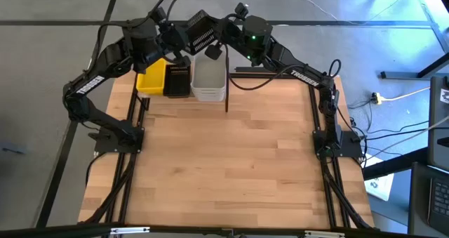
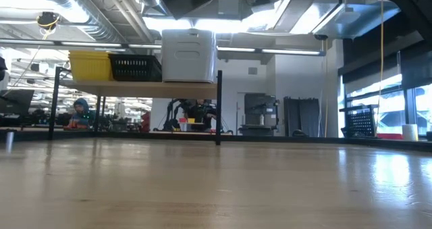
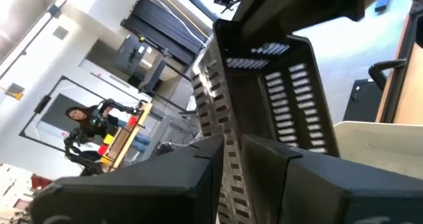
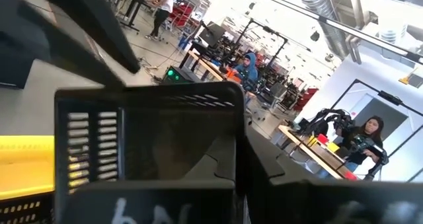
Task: Stack baskets on shelf by color
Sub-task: Stack the black bin on top of the other black bin on the shelf
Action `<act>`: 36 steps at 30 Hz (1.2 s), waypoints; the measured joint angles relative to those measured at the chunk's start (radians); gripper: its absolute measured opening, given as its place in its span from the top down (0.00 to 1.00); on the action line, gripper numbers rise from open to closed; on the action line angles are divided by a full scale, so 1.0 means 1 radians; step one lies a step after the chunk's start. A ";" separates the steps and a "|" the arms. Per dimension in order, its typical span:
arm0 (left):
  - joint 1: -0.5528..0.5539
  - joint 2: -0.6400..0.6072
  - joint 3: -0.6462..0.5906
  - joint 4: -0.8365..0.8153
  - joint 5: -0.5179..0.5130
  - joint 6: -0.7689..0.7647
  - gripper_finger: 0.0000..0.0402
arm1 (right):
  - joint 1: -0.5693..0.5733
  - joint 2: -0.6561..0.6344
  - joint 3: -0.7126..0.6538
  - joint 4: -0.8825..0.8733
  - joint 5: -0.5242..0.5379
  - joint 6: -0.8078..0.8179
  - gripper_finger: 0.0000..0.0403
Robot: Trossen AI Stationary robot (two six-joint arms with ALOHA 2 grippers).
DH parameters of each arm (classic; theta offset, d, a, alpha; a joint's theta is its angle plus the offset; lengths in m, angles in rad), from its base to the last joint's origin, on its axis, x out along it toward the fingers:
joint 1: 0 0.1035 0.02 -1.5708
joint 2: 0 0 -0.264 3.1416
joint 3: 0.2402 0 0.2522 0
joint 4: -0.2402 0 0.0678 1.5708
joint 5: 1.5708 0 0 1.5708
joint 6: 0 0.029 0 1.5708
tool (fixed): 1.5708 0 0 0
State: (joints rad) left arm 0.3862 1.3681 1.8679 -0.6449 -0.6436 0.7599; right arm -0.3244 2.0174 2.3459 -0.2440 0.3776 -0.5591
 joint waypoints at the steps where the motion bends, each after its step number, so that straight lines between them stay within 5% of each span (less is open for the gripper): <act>1: 0.004 0.004 0.000 -0.003 0.005 -0.003 0.87 | 0.000 0.000 0.000 -0.001 0.002 0.000 1.00; 31: 0.057 0.028 0.000 -0.046 0.027 -0.070 0.87 | 0.001 0.001 0.000 -0.003 -0.002 -0.001 1.00; 36: 0.057 0.028 0.000 -0.050 0.021 -0.070 0.94 | 0.001 0.001 0.000 -0.004 -0.002 -0.001 1.00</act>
State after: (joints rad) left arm 0.4430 1.3960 1.8683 -0.6954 -0.6225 0.6903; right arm -0.3237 2.0182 2.3459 -0.2478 0.3756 -0.5598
